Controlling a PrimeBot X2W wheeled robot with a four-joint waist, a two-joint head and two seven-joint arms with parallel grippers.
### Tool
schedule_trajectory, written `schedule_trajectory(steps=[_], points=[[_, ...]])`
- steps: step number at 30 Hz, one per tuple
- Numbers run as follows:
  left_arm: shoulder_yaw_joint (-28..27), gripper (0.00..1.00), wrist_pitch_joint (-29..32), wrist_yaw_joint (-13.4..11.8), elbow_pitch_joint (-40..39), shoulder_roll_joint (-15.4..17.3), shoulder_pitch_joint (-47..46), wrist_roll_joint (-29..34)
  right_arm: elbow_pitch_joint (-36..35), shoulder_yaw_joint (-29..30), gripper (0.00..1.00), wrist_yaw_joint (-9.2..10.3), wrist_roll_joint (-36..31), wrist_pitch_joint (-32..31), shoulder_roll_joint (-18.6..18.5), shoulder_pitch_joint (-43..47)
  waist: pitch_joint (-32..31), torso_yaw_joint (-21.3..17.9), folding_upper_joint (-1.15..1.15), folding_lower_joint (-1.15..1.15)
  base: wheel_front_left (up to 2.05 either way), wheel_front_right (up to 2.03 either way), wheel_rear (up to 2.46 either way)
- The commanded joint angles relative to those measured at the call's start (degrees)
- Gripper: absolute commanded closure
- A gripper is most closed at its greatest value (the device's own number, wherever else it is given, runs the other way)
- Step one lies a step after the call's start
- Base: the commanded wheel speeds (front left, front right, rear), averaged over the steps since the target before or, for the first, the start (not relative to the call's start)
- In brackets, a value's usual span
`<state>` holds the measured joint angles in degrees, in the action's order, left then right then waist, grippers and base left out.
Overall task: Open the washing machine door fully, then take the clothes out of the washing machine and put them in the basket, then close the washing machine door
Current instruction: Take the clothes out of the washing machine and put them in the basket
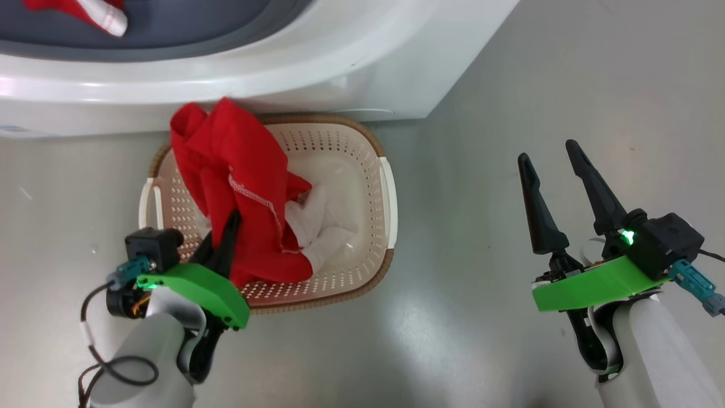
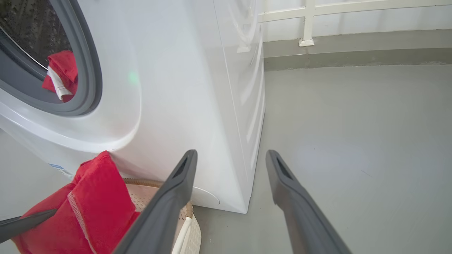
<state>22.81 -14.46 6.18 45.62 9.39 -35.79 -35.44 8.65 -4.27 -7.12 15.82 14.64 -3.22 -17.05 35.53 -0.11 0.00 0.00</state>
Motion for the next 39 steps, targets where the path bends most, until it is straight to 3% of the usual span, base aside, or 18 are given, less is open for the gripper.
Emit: schedule_trajectory(steps=[1, 14, 25, 26, 29, 30, 39], points=[[-1.3, 1.0, -0.5, 0.4, 0.2, 1.4, -0.8, 0.3, -1.5, -1.2, 0.0, -0.36, -0.5, 0.4, 0.3, -0.1, 1.0, -0.5, 0.0, 0.0, 0.0, 0.0, 0.0], [1.8, 1.0, -0.5, 1.3, 16.7, -1.2, -10.7, 1.3, -2.4, -1.9, 0.0, -0.36, 0.0, 0.4, 0.3, -3.1, 6.8, -2.1, 0.0, 0.0, 0.0, 0.0, 0.0], [5.5, 1.0, -0.5, 1.3, 22.9, -0.9, -16.8, -1.2, -2.7, -2.3, 0.0, -0.36, 0.1, 0.4, 0.3, -5.1, 9.6, -3.1, 0.0, 0.0, 0.0, 0.0, 0.0], [5.8, 0.95, -0.5, 1.3, 23.2, -0.9, -17.1, -1.5, -2.7, -2.4, 0.0, -0.36, 0.2, 0.4, 0.3, -5.2, 9.6, -3.1, 0.0, 0.0, 0.0, 0.0, 0.0], [6.4, 0.41, -0.5, 1.3, 23.9, -0.9, -17.5, -2.7, -2.6, -2.4, 0.0, -0.36, 0.2, 0.4, 0.3, -5.2, 9.5, -3.2, 0.0, 0.0, 0.0, 0.0, 0.0], [6.5, 0.03, -0.5, 1.3, 23.9, -0.8, -17.7, -3.1, -2.6, -2.4, 0.0, -0.36, 0.2, 0.4, 0.3, -5.1, 9.4, -3.2, 0.0, 0.0, 0.0, 0.0, 0.0], [7.1, 0.0, -0.5, 1.3, 21.3, 0.2, -15.6, -5.2, -1.6, -2.0, 0.0, -0.36, 0.0, 0.4, 0.3, -4.0, 6.0, -2.7, 0.0, 0.0, 0.0, 0.0, 0.0]])
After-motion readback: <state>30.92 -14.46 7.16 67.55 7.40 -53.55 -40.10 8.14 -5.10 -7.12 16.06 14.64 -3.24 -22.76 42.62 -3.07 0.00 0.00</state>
